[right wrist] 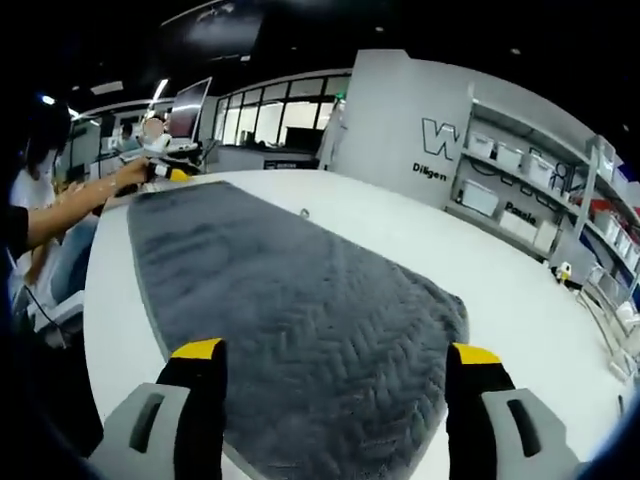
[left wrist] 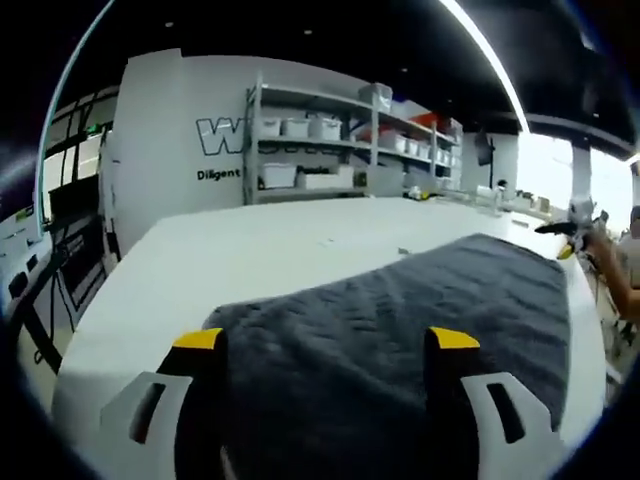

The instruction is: Open the folded towel by lifting each exposed corner and separating the folded layers until the towel lies flat within the target outline without major curled edges

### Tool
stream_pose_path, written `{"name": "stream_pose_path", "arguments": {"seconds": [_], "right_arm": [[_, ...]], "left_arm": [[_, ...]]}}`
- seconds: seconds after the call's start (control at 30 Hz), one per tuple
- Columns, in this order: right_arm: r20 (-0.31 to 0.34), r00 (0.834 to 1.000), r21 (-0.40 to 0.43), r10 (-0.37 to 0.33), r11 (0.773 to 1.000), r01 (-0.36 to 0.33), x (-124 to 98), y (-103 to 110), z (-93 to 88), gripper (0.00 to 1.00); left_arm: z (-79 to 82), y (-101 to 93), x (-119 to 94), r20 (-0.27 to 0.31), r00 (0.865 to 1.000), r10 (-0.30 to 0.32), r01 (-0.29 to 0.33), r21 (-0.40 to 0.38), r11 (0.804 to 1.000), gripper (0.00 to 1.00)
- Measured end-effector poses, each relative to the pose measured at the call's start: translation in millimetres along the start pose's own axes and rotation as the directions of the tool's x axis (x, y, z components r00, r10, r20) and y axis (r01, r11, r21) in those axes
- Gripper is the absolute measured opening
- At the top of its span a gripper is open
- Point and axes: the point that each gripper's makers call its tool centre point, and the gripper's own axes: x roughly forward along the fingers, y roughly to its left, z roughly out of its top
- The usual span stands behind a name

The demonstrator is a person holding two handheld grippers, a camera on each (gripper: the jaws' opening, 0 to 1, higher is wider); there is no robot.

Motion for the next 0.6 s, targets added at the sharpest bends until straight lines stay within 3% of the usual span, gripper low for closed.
{"name": "stream_pose_path", "arguments": {"seconds": [0.2,0.37,0.5,0.6], "right_arm": [[-0.024,1.000,-0.021,0.012,1.000,-0.012,-6.9,8.2,-5.4,0.93],[-0.047,0.998,-0.023,0.043,0.999,-0.044,-12.7,18.2,-12.5,0.93],[-0.068,0.997,-0.032,0.045,0.998,-0.047,-17.7,21.7,-19.0,0.95],[-0.066,0.997,-0.007,0.046,0.999,-0.047,-27.0,25.3,-23.1,0.97]], "left_arm": [[-5.7,-26.1,-18.0,-0.027,0.999,-0.037,0.039,0.051,0.998,0.98],[-17.9,-32.1,-31.3,-0.058,0.997,-0.042,0.046,0.062,0.997,0.98],[-32.8,-36.7,-47.4,-0.057,0.997,-0.042,0.043,0.016,0.999,0.99],[-50.3,-45.4,-62.5,-0.103,0.994,-0.044,0.045,0.011,0.999,0.99]]}}
